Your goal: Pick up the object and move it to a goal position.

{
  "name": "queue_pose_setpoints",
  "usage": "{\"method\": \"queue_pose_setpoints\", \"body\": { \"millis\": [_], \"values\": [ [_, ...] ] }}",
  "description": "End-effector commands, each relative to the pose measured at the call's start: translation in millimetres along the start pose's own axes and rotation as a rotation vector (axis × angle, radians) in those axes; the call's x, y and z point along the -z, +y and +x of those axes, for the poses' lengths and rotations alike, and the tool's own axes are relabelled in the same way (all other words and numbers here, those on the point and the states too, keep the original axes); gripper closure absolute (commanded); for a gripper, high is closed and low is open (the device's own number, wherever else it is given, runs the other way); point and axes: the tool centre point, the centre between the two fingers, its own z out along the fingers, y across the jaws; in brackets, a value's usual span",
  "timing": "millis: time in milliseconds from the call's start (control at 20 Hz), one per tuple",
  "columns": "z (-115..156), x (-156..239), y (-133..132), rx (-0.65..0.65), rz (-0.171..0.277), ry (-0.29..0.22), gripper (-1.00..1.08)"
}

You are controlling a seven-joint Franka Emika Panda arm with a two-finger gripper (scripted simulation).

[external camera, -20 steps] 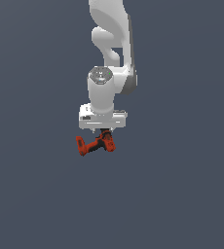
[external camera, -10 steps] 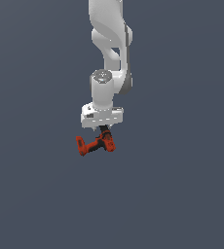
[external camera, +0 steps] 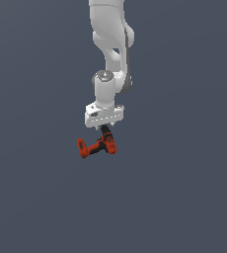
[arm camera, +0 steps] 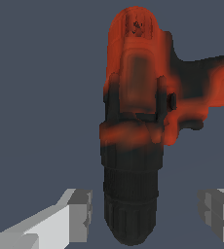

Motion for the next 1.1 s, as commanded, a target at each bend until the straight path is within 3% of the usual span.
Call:
{"method": "queue_pose_setpoints", "body": {
  "millis": [0, 1050],
  "values": [
    [-5, -2, -3, 0.019, -0.001, 0.008, -0.6],
    [-10, -32, -6, 0.036, -0.002, 0.015, -0.6]
  ]
}}
